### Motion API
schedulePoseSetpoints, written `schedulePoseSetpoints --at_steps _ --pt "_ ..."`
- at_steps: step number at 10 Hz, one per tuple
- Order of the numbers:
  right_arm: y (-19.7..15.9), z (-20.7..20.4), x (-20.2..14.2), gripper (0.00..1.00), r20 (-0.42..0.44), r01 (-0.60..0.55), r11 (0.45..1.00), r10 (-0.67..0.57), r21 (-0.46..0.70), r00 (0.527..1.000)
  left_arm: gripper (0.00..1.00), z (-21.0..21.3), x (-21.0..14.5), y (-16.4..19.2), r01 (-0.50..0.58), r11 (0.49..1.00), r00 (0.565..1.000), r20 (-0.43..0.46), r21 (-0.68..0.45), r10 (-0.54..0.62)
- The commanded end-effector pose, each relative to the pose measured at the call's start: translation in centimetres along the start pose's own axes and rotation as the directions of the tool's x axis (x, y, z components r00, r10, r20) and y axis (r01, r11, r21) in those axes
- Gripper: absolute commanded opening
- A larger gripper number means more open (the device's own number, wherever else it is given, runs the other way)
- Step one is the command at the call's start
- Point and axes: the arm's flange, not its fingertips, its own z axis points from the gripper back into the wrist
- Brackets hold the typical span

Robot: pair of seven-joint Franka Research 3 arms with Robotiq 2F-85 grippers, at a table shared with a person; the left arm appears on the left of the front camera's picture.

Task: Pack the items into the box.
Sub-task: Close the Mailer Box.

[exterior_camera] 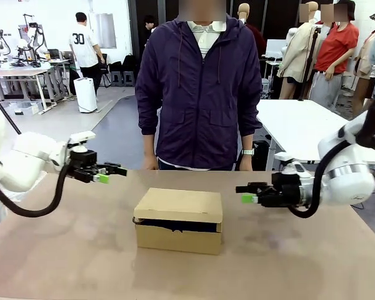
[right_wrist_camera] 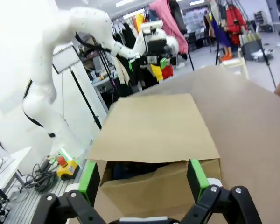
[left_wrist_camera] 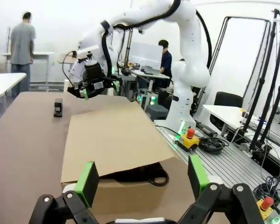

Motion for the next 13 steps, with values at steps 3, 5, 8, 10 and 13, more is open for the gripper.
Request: schedulePoseSetpoints --at_steps 3,5,8,10,13 --pt "1.3 -3.9 1.9 1.00 0.157 -0.093 0.996 0.094 -0.014 0.983 1.00 -2.4 0.3 -1.4 0.137 0.988 0.990 0.034 0.075 -0.140" --pt "2.2 -7.4 1.8 1.00 0.098 -0.174 0.982 0.180 -0.065 0.979 1.00 -6.1 1.2 0.5 0.187 0.980 0.980 -0.075 0.069 -0.182" --pt "2.0 -11.2 0.0 1.00 -0.032 -0.216 0.967 0.213 -0.136 0.976 1.00 -11.5 0.8 3.6 0.161 0.987 0.959 -0.234 -0.009 -0.158" --pt "0.9 -12.0 -0.3 1.00 -0.081 -0.205 0.965 0.194 -0.163 0.978 1.00 -13.5 0.5 4.8 0.134 0.988 0.955 -0.258 -0.079 -0.150" --pt "1.2 -12.8 -1.1 1.00 -0.264 -0.320 0.921 0.259 -0.223 0.929 1.00 -14.0 -1.1 4.6 0.053 0.993 0.927 -0.365 -0.105 -0.088"
